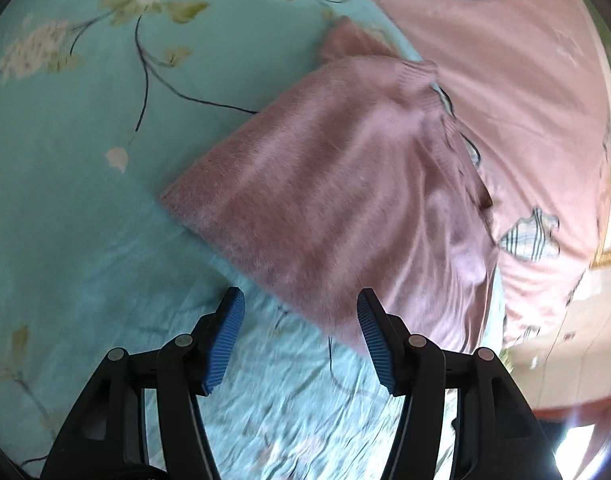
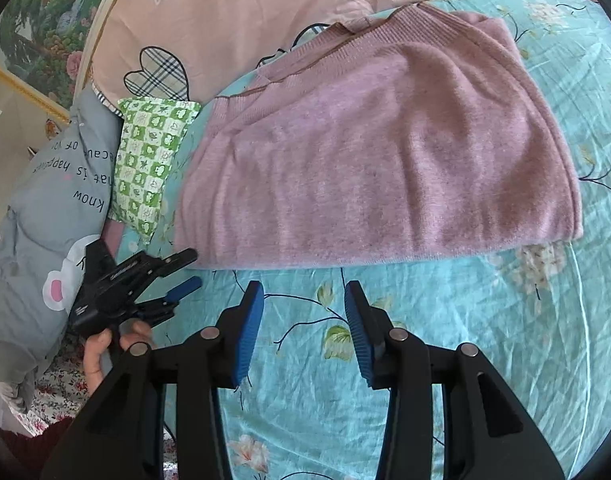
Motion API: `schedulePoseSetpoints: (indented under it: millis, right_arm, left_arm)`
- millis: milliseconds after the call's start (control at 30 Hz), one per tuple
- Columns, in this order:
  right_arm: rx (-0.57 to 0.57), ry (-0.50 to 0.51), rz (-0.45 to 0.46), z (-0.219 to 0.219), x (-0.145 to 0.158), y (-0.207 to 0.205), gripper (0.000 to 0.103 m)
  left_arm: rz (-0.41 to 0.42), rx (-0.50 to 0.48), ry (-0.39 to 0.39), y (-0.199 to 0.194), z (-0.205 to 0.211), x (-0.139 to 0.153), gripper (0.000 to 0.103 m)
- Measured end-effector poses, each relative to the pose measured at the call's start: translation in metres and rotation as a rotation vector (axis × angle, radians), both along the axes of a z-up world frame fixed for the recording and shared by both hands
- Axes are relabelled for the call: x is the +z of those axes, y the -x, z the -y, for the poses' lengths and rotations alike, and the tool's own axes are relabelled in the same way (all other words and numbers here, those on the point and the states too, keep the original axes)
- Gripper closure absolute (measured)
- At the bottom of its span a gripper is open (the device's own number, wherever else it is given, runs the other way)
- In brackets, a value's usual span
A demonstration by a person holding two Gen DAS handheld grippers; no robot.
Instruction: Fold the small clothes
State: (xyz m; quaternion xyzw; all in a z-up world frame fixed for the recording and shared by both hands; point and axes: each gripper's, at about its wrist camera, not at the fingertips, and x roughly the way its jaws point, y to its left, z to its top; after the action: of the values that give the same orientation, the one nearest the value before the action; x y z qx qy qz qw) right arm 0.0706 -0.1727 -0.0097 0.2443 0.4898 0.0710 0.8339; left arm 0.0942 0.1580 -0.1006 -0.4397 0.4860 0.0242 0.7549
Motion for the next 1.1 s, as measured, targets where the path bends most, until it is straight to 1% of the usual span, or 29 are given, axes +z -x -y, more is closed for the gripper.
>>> schedulePoseSetpoints:
  millis: [100,167,333,400,433,467,567,667,767,833,933,1000,1033,1100]
  right_arm:
    - [0.011,-0.006,0.004,0.001,-0.001,-0.002,0.059]
    - [0.016,-0.005,0.006,0.002,-0.002,-0.003,0.059]
    - [0.015,-0.011,-0.004,0.007,-0.006,-0.009,0.059]
    - [0.008,-0.019,-0.004,0.010,-0.008,-0.010,0.059]
    - [0.005,-0.022,-0.004,0.011,-0.009,-0.011,0.059]
    - [-0.001,-0.026,-0.007,0.013,-0.010,-0.013,0.059]
    - [-0.012,-0.038,-0.007,0.018,-0.011,-0.016,0.059]
    - [-0.020,-0.041,-0.002,0.026,-0.010,-0.019,0.059]
    - [-0.053,-0.070,0.007,0.041,-0.008,-0.025,0.059]
    - [-0.088,-0.069,0.005,0.054,-0.005,-0.030,0.059]
    - [-0.121,-0.076,0.027,0.075,0.005,-0.034,0.059]
    - [-0.147,-0.072,0.043,0.087,0.011,-0.034,0.059]
    - [-0.161,-0.067,0.057,0.095,0.015,-0.034,0.059]
    - [-0.179,-0.058,0.078,0.107,0.023,-0.036,0.059]
  left_arm:
    - [0.034,0.067,0.047,-0.008,-0.007,-0.006,0.044]
    - [0.047,0.093,0.062,-0.015,-0.009,-0.010,0.044]
    - [0.068,0.117,0.040,-0.036,-0.010,-0.011,0.046]
    - [0.080,0.108,0.029,-0.044,-0.011,-0.009,0.056]
    - [0.084,0.099,0.026,-0.048,-0.011,-0.009,0.068]
    - [0.085,0.088,0.020,-0.051,-0.011,-0.008,0.076]
    - [0.108,0.055,-0.051,-0.056,-0.004,0.005,0.084]
    - [0.146,-0.005,-0.157,-0.058,0.013,0.028,0.087]
    - [0.211,-0.083,-0.231,-0.065,0.037,0.055,0.088]
    - [0.266,-0.150,-0.272,-0.071,0.057,0.075,0.089]
    - [0.358,-0.290,-0.339,-0.080,0.105,0.105,0.091]
    - [0.415,-0.392,-0.356,-0.081,0.139,0.117,0.093]
    - [0.441,-0.449,-0.360,-0.081,0.158,0.121,0.094]
    - [0.457,-0.544,-0.374,-0.083,0.189,0.118,0.094]
